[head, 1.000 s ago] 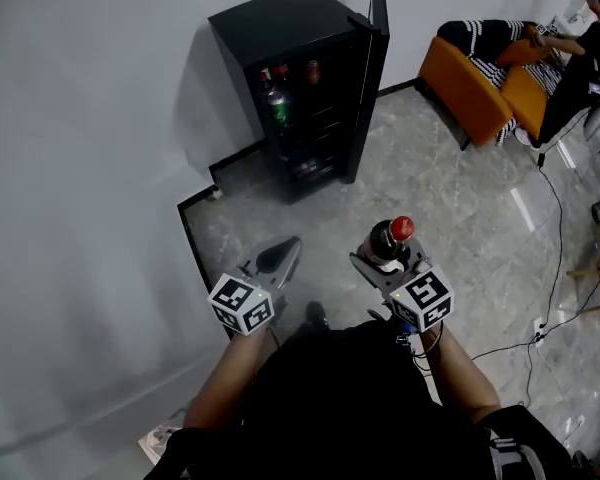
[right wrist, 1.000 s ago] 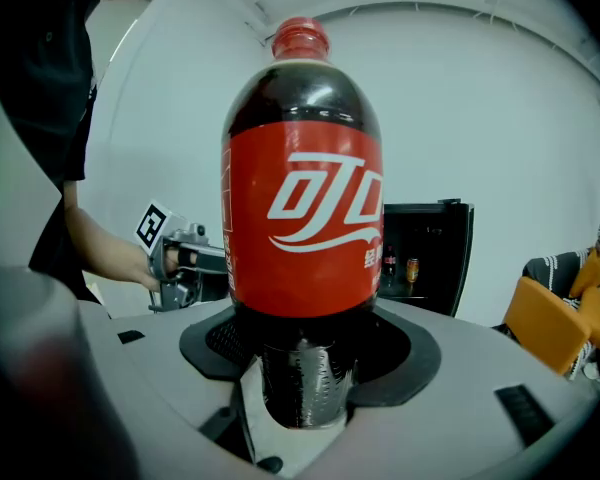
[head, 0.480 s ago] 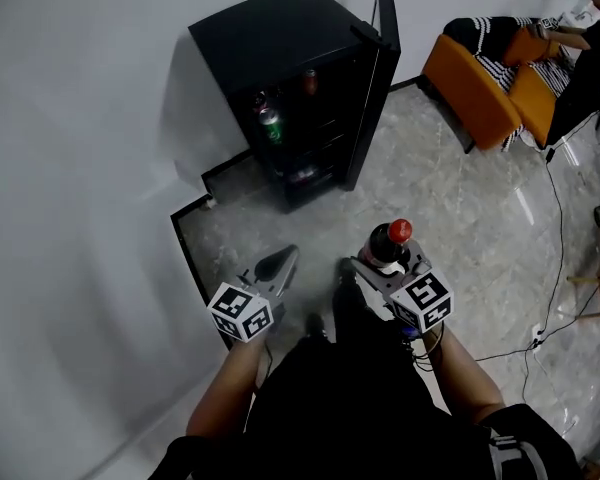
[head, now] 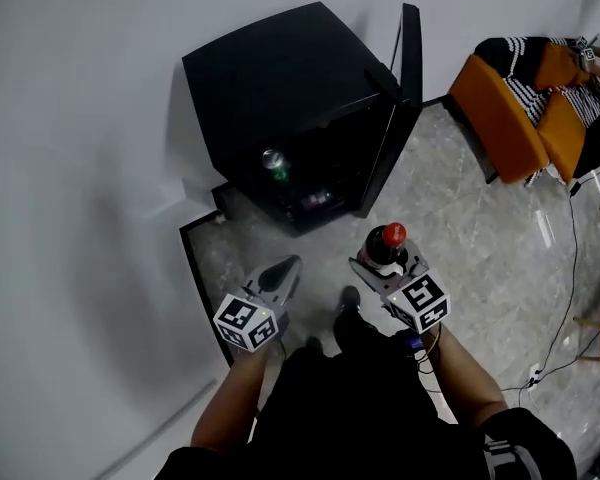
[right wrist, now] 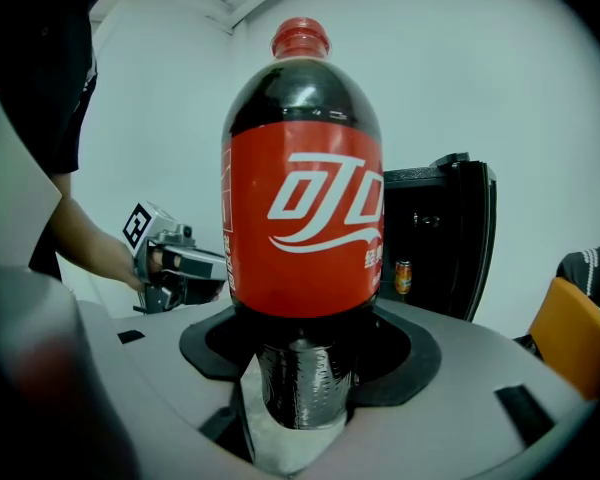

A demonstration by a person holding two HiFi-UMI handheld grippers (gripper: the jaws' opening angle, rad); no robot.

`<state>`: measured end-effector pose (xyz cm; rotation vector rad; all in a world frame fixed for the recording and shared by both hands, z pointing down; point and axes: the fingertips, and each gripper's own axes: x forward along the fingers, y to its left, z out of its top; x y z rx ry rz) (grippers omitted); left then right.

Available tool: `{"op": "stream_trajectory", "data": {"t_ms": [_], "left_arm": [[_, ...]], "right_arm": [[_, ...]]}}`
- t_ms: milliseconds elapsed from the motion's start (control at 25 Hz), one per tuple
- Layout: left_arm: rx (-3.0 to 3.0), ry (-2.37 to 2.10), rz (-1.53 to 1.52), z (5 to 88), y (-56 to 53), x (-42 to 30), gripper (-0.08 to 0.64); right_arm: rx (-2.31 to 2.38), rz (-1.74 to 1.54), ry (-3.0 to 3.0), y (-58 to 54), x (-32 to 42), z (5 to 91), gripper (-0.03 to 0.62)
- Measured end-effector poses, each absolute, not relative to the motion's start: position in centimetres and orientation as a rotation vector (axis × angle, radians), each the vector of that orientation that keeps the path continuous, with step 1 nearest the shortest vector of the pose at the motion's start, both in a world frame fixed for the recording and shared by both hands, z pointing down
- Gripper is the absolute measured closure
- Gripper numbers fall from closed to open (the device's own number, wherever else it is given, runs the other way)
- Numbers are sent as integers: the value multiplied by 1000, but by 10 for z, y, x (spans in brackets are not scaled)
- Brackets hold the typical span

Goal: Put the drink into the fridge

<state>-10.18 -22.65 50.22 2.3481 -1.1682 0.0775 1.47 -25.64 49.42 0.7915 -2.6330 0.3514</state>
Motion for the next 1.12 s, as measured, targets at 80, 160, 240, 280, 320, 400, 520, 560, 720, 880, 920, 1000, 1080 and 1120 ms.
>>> {"op": "stream_trajectory", "data": {"t_ms": [80,160,240,280,320,400,520,560,720,880,920,1000,1080,1120], "left_arm": [[2351,-1195,74,504,-246,-99,548],[2357,-1221,75,508,-266,-95,548],[2359,-1253,83,516,-283,-94,548],[2356,-1272,84,521,-291,-94,548],[2352,-1293,81,525,-298,-95,548],[2346,-1345,77,532,-312,-100,548],[2341,-1428,85,545,-335,-110,548],[2334,-1452,86,551,-341,-112,548],[2310,-1507,63,574,-365,-116,548],[2310,-1562,52,589,-386,-120,548],[2311,-1593,44,591,-393,-123,548],[2305,-1651,32,598,-404,-130,548],[2298,-1694,35,607,-414,-134,548],[2296,-1710,35,611,-421,-137,548]], "right_arm": [[780,350,-2646,-276,10,499,313],[768,337,-2655,-296,4,506,313],[756,322,-2659,-313,-6,516,313],[754,316,-2662,-321,-11,522,312],[756,309,-2669,-329,-16,527,313],[775,284,-2689,-344,-28,535,313],[825,238,-2705,-372,-45,548,313],[841,234,-2711,-380,-49,552,313],[902,209,-2731,-409,-60,571,312],[941,170,-2729,-432,-65,591,313],[955,154,-2730,-439,-65,596,313],[992,132,-2728,-452,-66,606,313],[1029,127,-2722,-464,-68,617,311],[1044,124,-2718,-471,-70,622,313]]}}
